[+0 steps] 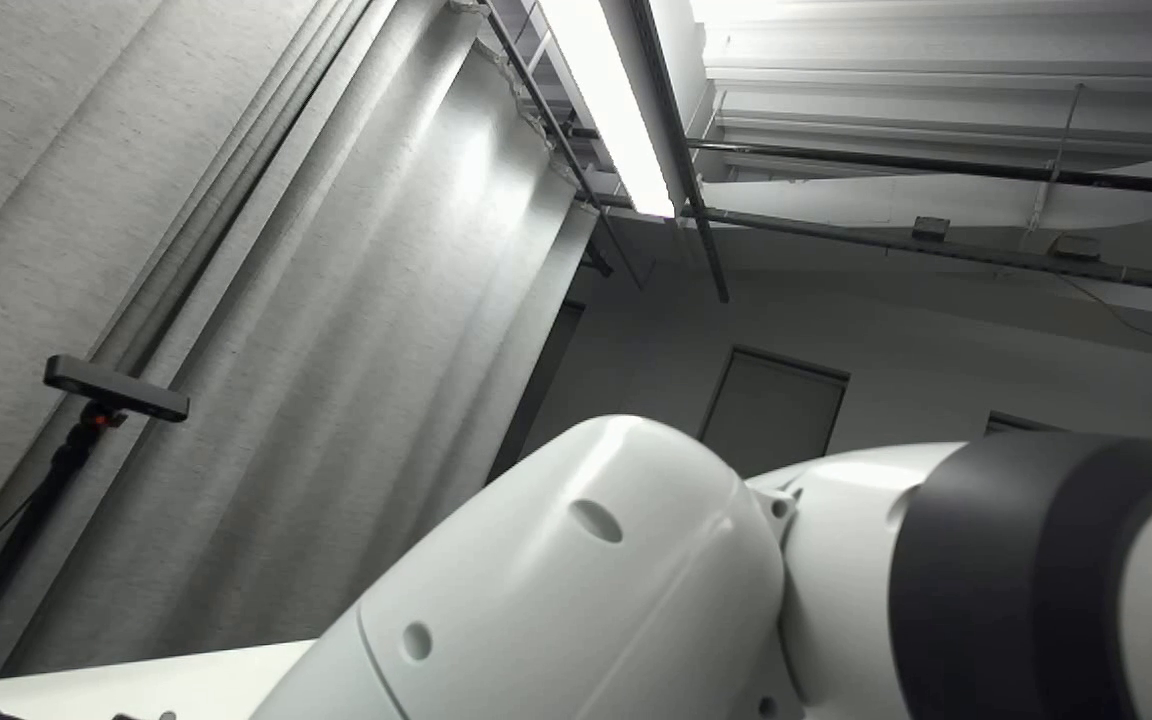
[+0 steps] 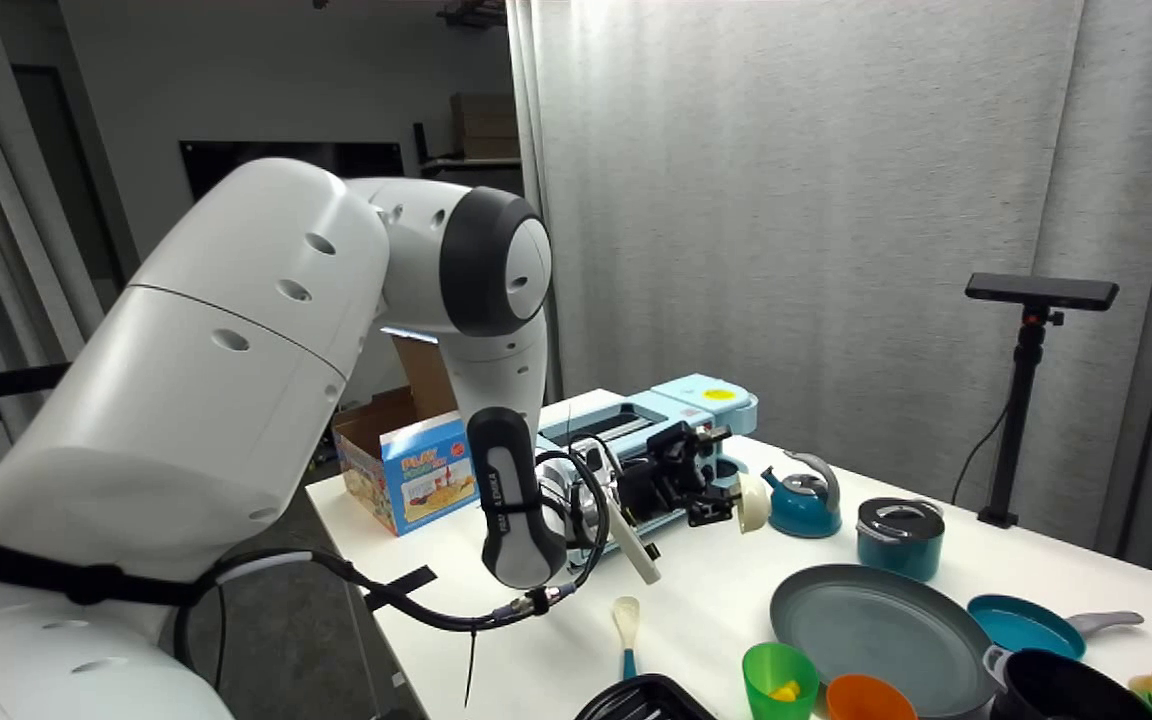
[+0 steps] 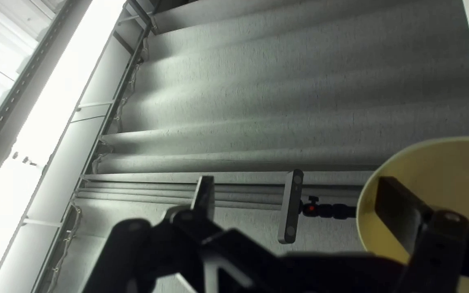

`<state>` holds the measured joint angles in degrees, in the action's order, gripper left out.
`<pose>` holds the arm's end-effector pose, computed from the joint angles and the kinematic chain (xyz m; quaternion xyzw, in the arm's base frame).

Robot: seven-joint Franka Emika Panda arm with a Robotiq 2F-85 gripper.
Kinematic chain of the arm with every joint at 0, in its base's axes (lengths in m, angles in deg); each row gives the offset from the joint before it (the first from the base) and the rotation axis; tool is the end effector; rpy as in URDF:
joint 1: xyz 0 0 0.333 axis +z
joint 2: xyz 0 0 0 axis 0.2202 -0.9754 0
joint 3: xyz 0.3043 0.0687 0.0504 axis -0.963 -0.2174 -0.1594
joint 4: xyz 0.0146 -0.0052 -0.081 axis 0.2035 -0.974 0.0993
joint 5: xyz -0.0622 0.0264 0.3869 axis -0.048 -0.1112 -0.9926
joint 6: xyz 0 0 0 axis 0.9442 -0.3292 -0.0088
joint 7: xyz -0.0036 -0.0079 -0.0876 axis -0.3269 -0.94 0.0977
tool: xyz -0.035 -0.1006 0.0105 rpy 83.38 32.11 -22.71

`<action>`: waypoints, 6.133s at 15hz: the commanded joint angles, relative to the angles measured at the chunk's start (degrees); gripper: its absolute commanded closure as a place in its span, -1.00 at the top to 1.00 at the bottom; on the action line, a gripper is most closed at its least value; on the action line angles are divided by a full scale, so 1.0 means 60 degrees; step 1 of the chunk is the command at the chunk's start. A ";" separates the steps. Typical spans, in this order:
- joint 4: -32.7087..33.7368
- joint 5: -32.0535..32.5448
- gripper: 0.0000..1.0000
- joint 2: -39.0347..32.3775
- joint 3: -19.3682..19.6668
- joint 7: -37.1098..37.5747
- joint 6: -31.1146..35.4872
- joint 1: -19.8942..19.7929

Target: Flip the white object upside down

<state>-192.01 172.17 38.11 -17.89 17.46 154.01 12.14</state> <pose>0.5201 0.2281 0.1615 0.5275 0.1523 0.3942 0.7370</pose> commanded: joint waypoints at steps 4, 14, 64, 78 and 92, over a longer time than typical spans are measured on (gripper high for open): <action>-0.1546 0.0640 1.00 0.1481 -0.0057 0.0856 -0.0879 -0.0625; -0.2527 0.0670 1.00 0.2862 -0.0112 0.1742 -0.0912 -0.1365; -0.2989 -1.4013 1.00 0.7758 0.0717 -0.5837 0.8918 -0.2668; -0.3028 -1.6301 1.00 0.9047 0.0710 -0.8720 0.9964 -0.2827; -0.3813 -1.8380 1.00 1.0357 0.0828 -1.2747 1.1352 -0.2559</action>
<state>-212.36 64.87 97.09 -13.64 -55.09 220.55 -3.97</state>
